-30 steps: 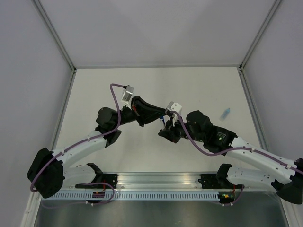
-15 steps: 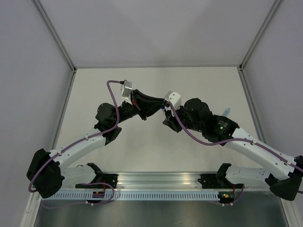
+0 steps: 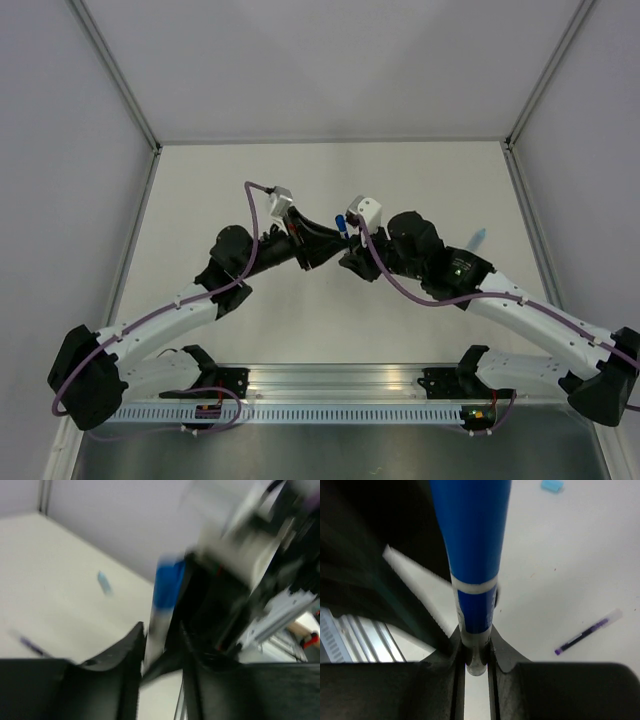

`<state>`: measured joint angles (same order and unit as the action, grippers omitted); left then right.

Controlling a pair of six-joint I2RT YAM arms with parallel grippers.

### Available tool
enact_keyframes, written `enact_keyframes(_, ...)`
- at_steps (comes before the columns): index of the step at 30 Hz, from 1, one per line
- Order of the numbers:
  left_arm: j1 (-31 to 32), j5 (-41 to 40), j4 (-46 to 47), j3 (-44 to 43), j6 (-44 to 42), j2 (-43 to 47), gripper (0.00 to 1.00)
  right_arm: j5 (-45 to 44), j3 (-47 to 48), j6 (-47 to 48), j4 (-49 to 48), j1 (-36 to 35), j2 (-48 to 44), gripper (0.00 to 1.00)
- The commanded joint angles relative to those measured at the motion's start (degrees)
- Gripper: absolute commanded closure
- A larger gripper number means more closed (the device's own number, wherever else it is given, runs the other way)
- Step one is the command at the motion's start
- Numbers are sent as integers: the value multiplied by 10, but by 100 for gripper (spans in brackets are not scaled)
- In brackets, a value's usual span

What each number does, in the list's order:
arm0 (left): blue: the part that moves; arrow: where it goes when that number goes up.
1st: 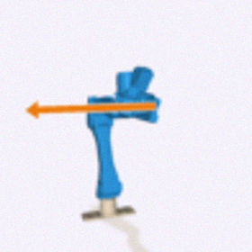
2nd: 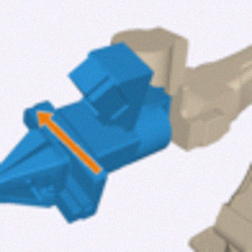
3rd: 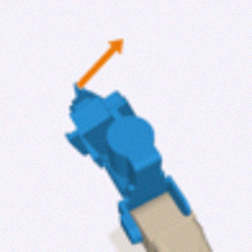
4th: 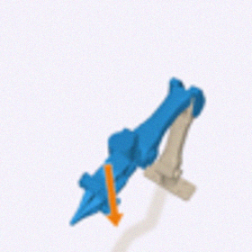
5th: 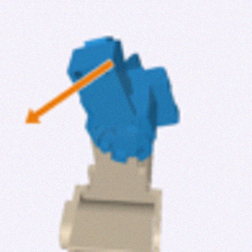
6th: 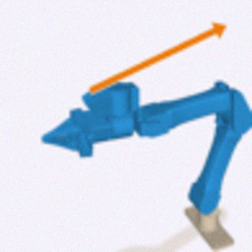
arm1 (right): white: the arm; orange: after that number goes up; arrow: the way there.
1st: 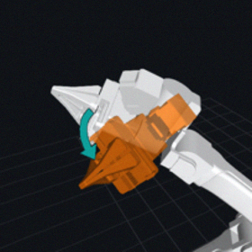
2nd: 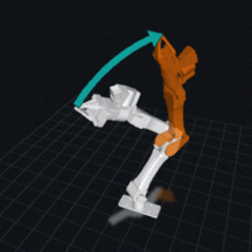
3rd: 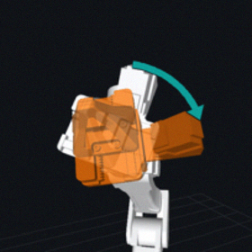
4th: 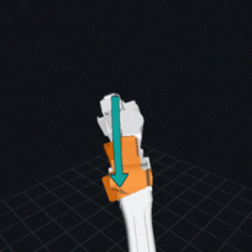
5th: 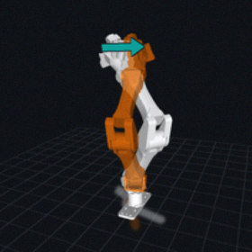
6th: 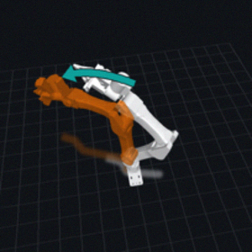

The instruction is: Insert the pens into the pen caps

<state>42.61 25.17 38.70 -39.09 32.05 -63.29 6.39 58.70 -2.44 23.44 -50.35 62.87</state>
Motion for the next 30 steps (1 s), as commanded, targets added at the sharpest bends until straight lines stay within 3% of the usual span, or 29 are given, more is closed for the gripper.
enact_keyframes(1,25,-9,-221,49,-9,14,50,-32,-5,-78,-219,24,-54,100)
enact_keyframes(5,14,-42,-261,42,-30,33,29,-60,-28,-128,-156,26,-57,100)
enact_keyframes(6,13,-47,-266,40,-39,35,20,-73,-47,-136,-155,25,-57,100)
enact_keyframes(7,13,-50,-276,39,-44,40,5,-82,-56,-143,-154,26,-55,100)
enact_keyframes(8,13,-58,-286,37,-48,41,0,-90,-62,-154,-154,29,-50,100)
enact_keyframes(11,12,-103,-311,32,-70,45,0,-110,-66,-193,-147,46,1,100)
enact_keyframes(16,12,-266,-354,38,-90,77,0,-172,-2,-281,-102,65,153,100)
enact_keyframes(21,12,-391,-373,69,-104,164,0,-182,59,-332,-53,74,286,97)
enact_keyframes(25,12,-412,-361,92,-111,220,0,-187,93,-372,-41,79,383,91)
enact_keyframes(30,13,-411,-366,88,-116,228,0,-223,163,-391,38,83,445,83)
